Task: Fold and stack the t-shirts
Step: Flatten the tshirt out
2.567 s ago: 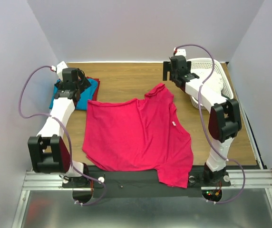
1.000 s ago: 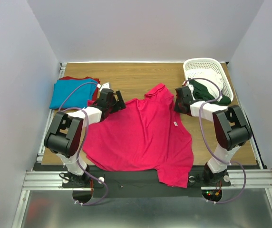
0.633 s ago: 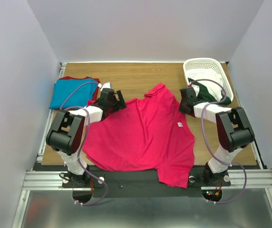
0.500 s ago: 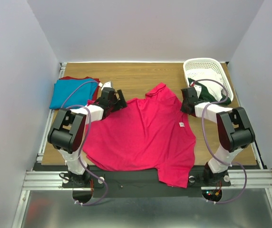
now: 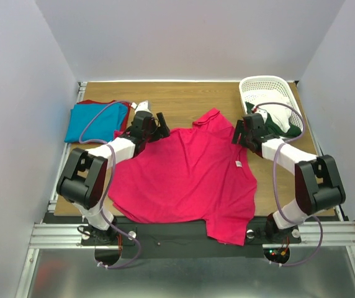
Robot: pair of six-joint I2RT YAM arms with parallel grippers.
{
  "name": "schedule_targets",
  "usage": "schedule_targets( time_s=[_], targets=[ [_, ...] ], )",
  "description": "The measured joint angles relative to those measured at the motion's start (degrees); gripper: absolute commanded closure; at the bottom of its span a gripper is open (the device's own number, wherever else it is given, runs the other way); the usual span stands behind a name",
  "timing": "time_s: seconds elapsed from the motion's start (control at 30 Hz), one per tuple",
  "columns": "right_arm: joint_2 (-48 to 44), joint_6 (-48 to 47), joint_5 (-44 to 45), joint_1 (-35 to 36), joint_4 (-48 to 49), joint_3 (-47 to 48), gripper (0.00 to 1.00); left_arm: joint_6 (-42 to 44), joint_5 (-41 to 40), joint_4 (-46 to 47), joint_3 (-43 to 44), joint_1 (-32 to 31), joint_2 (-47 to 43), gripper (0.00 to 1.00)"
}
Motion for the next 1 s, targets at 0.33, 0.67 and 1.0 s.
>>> schedule_targets(
  time_s=[0.33,0.67,1.0],
  targets=[
    [-5.07,-0.44,-9.62,0.96,0.92,-5.57,0.13,-0.22,-2.86,-0.74,-3.23,-0.52,-0.5,0.04],
    [-0.81,0.09,-14.47,2.69,4.04,-5.68,0.13,-0.04,-3.98,-0.39,-2.86,-0.55,3.06,0.04],
    [6.84,0.98,-11.37,2.73,7.28,-0.55,0.13,1.14,-4.9,0.15,1.01,-0.66,6.71,0.04]
  ],
)
